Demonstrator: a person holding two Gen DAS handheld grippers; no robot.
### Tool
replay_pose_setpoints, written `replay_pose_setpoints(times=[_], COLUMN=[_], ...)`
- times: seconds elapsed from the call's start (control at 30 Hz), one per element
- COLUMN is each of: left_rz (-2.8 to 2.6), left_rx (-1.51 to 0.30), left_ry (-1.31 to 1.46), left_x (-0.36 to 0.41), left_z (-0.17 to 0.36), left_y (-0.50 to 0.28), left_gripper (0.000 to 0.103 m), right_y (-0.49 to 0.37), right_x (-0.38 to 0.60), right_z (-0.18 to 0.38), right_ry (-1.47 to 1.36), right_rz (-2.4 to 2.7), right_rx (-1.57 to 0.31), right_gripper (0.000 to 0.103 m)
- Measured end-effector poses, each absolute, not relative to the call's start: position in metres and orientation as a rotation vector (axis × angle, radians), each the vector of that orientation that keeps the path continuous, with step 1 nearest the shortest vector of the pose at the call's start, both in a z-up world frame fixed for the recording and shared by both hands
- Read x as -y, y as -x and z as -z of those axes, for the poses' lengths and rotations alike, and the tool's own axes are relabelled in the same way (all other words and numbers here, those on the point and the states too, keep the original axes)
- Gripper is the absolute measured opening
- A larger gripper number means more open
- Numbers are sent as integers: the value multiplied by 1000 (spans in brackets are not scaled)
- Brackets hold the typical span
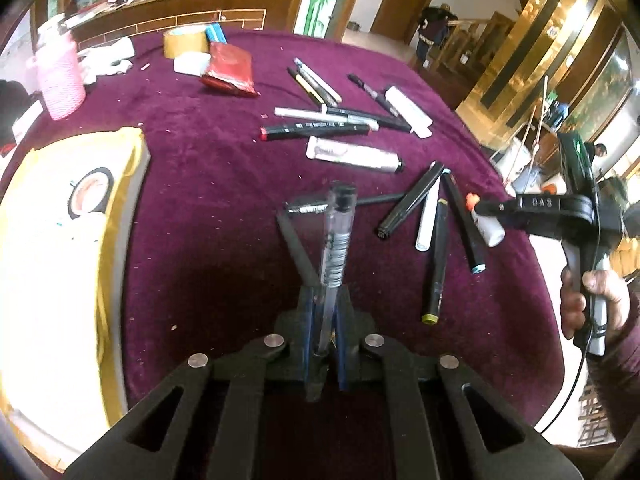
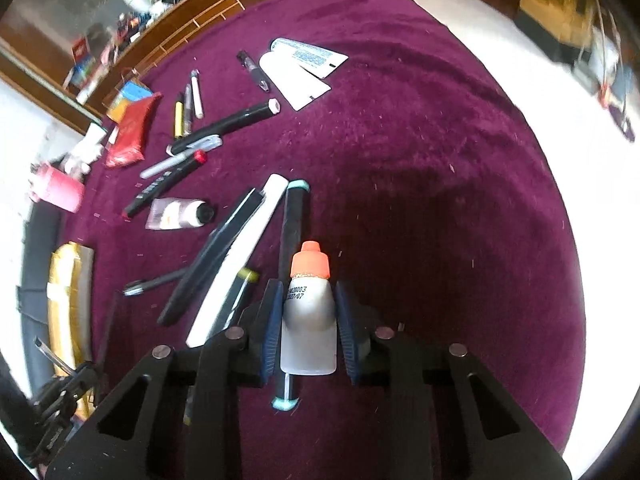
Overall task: Organize objects
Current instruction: 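Grasp a clear pen with the left tool while the right tool grasps the orange-capped bottle, then place the pen in the tray with the left tool while the right tool places the bottle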
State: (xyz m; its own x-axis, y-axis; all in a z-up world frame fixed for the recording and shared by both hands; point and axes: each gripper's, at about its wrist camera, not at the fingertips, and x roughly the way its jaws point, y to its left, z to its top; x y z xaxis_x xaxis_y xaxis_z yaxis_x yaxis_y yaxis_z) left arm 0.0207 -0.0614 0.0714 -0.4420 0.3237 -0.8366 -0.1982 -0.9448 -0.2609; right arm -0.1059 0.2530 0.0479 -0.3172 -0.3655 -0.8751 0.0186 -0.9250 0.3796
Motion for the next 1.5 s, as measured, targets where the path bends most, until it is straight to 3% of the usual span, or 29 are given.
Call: replay_pose_setpoints(times=[0.2, 0.57, 1.07, 1.5], left_rz=[-2428, -2361, -2465, -2371], left_rx=[273, 349, 416, 443], left_ry=[1351, 1323, 1404, 1727], left_x=[92, 130, 259, 323], left_z=[-90, -95, -123, -41], left_y=[-32, -36, -48, 29], left_gripper=[6, 6, 6, 6], right_y=[81, 55, 39, 33], right_x=[-249, -181, -21, 128], right_z=[-63, -77, -98, -61], right_ry=[-1621, -1595, -1503, -1578], right_rz=[2221, 2140, 1910, 1777], right_rx=[666, 698, 517, 352], right_gripper=[24, 24, 25, 25])
